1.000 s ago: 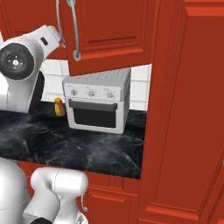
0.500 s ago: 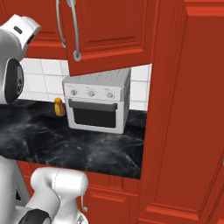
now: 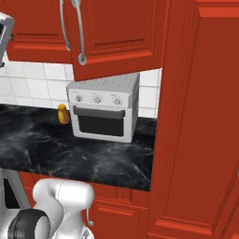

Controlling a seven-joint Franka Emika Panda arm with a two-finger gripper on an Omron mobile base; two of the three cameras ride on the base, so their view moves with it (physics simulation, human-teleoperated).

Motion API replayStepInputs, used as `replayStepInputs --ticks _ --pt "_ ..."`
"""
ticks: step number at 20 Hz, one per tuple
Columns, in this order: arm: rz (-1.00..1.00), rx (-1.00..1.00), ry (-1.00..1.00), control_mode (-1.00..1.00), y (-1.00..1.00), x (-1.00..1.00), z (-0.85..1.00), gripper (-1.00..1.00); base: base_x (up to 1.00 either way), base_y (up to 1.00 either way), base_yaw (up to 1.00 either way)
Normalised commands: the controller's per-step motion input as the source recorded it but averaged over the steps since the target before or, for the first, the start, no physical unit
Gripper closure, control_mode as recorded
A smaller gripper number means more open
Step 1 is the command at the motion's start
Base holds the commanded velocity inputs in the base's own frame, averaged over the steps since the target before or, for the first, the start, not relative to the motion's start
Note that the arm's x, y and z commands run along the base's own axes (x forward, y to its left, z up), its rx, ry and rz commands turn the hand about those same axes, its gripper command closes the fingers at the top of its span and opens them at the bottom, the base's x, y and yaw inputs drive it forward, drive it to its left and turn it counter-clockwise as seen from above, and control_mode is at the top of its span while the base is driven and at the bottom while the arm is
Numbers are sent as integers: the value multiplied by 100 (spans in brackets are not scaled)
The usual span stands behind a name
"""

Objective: Pick the bar soap and spray from the cabinet and place them on the counter.

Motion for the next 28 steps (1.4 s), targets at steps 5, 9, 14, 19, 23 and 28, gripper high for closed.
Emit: replayStepInputs --ticks 5,9,14,19,23,28 --pt "-1 -31 -4 -100 32 9 8 -100 0 0 0" --pt "-8 -36 -4 -100 6 0 7 -100 0 0 0" --pt "-10 -33 -3 -100 0 0 3 -100 0 0 0" --pt "-12 -16 -4 -100 2 4 0 -100 0 0 0" --pt "-13 0 -2 -100 0 17 -1 -100 0 0 0" --pt "-17 -3 -10 -100 0 15 -4 -100 0 0 0"
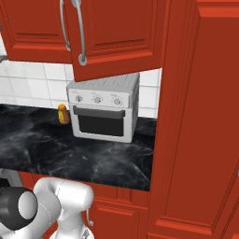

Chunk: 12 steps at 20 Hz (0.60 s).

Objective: Pick the bar soap and spray from the cabinet and place them on the counter.

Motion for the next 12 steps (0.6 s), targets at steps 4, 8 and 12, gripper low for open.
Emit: replayStepInputs --ticks 4,8,12 --pt "-16 0 -12 -100 0 1 0 -100 0 0 0" --pt "-12 0 -13 -100 0 0 0 -100 0 0 0" --pt "-10 0 -13 -100 0 1 0 -100 0 0 0"
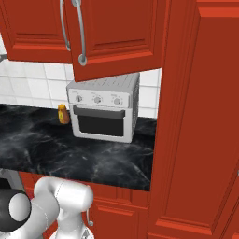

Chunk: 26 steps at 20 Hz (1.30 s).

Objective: Pick the bar soap and spray from the cabinet and place them on the counter.

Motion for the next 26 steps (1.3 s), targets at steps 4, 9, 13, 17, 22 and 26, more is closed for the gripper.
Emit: replayStepInputs --ticks 4,9,13,17,22,26 --pt "-16 0 -10 -100 0 15 -6 -100 0 0 0" --pt "-19 2 -7 -100 0 30 -12 -100 0 0 0" --pt "-16 5 -2 -100 0 33 -12 -100 0 0 0" --pt "-11 4 0 -100 0 37 -4 -100 0 0 0" --pt "-9 3 1 -100 0 30 0 -100 0 0 0" --pt "-6 3 0 -100 -4 20 0 -100 0 0 0"
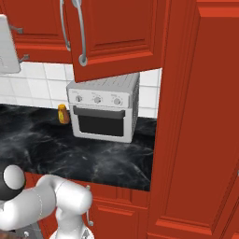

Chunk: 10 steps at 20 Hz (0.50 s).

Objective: Pick the bar soap and spray from the cabinet and place them on the counter.

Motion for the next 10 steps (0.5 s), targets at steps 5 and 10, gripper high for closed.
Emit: replayStepInputs --ticks 5,10 --pt "-6 1 0 -100 -9 7 0 -100 0 0 0" --pt "-5 1 0 -100 -20 3 0 -100 0 0 0"
